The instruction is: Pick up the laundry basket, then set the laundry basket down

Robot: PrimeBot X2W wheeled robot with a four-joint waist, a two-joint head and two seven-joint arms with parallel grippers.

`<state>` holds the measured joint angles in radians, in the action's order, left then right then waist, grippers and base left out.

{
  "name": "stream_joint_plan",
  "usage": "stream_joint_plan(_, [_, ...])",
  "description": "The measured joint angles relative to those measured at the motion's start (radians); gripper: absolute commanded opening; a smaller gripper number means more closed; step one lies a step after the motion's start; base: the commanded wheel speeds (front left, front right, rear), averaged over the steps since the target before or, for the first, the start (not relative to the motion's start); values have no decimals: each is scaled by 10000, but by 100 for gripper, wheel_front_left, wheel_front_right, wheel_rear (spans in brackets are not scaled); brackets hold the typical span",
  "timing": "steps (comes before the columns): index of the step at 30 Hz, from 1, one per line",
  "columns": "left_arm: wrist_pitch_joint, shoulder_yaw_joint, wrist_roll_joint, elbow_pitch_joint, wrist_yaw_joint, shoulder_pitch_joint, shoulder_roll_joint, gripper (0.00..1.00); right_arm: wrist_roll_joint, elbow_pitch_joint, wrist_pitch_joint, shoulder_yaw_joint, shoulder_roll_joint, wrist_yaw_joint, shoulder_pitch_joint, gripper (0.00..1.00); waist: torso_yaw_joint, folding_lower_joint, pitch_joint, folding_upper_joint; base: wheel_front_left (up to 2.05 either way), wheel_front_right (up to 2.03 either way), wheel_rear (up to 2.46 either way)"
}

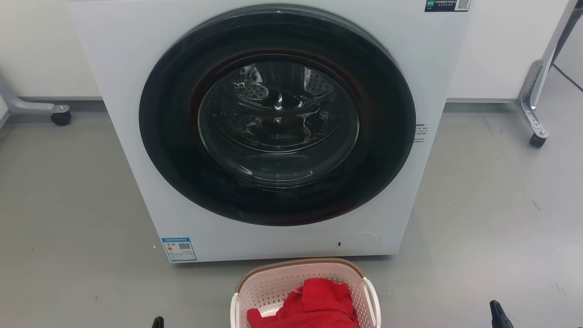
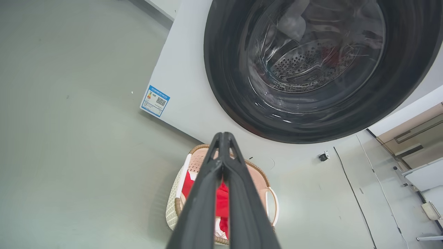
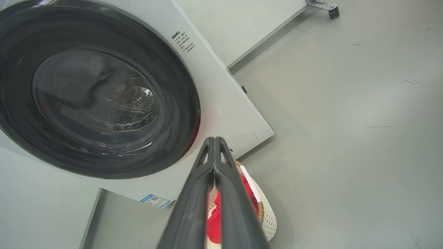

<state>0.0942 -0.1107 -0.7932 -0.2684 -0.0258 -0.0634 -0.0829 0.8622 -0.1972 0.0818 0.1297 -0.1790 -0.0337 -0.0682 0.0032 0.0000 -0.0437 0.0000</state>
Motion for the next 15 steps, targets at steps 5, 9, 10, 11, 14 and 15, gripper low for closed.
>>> stream_joint_plan(5, [-178, 148, -685, -29, 94, 84, 56, 0, 614, -84, -178, -222, 121, 140, 76, 0, -3, 0, 38, 0, 0, 0, 0])
stream_joint_plan(9, [-357, 339, -1363, -46, 188, 220, 79, 0, 1220, -151, -324, -447, 222, 257, 239, 0, -5, 0, 76, 0, 0, 0, 0])
stream_joint_plan(10, [-405, 372, -1480, -54, 245, 225, 84, 0, 1373, -173, -376, -491, 244, 268, 250, 0, -6, 0, 84, 0, 0, 0, 0])
stream_joint_plan(11, [-414, 397, -1584, -59, 270, 237, 88, 0, 1501, -205, -382, -533, 274, 305, 273, 0, -7, 0, 91, 1, 0, 0, 0])
stream_joint_plan(14, [-546, 495, -2013, -71, 357, 314, 107, 0, 1833, -263, -487, -662, 345, 359, 385, 0, -8, 0, 114, 0, 0, 0, 0])
stream_joint_plan(15, [-577, 531, -2132, -75, 359, 354, 121, 0, 1985, -272, -545, -708, 360, 420, 413, 0, -9, 0, 122, 0, 0, 0, 0])
